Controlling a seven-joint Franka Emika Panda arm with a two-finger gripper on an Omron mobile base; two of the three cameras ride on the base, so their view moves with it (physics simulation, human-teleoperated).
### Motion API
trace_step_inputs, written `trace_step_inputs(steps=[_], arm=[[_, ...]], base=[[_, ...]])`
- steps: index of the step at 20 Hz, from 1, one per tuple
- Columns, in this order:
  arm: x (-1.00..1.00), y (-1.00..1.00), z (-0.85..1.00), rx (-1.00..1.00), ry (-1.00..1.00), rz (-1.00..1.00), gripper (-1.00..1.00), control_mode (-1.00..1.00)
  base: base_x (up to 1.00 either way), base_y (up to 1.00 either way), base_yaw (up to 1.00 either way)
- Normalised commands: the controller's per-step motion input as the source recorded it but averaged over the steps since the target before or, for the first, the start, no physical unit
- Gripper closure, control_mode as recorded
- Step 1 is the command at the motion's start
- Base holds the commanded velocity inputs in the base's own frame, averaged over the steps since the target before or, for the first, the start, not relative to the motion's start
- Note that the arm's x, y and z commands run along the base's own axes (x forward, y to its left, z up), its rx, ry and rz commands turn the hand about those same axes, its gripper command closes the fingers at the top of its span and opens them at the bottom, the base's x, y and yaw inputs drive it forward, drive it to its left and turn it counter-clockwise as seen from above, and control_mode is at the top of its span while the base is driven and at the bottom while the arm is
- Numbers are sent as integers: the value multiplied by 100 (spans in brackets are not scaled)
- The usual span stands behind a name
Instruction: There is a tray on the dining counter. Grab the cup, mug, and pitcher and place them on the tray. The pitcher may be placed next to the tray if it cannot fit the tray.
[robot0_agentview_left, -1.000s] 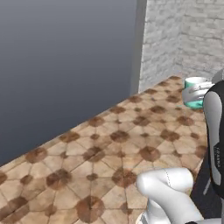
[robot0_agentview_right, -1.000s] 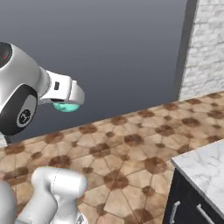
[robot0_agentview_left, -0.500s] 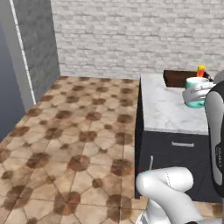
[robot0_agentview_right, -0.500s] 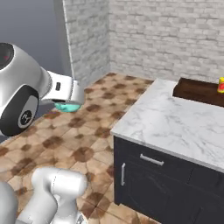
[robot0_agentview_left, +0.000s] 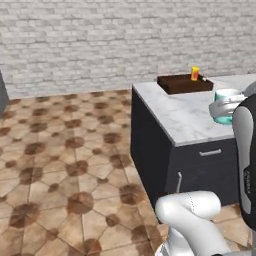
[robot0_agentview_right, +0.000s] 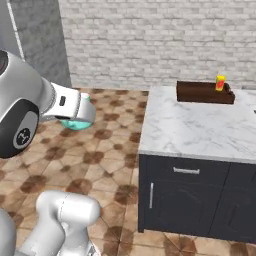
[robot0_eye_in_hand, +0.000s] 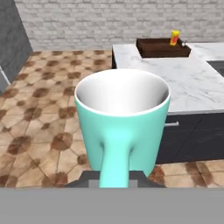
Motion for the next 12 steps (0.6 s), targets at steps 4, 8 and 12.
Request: trace_step_inputs(steps=[4,8,12], arm=[[0,0,0,0,0,0,100,100],[0,0,0,0,0,0,100,100],[0,0,0,0,0,0,100,100]], base=[[-2,100,-19],[0,100,-8],[28,100,-13]])
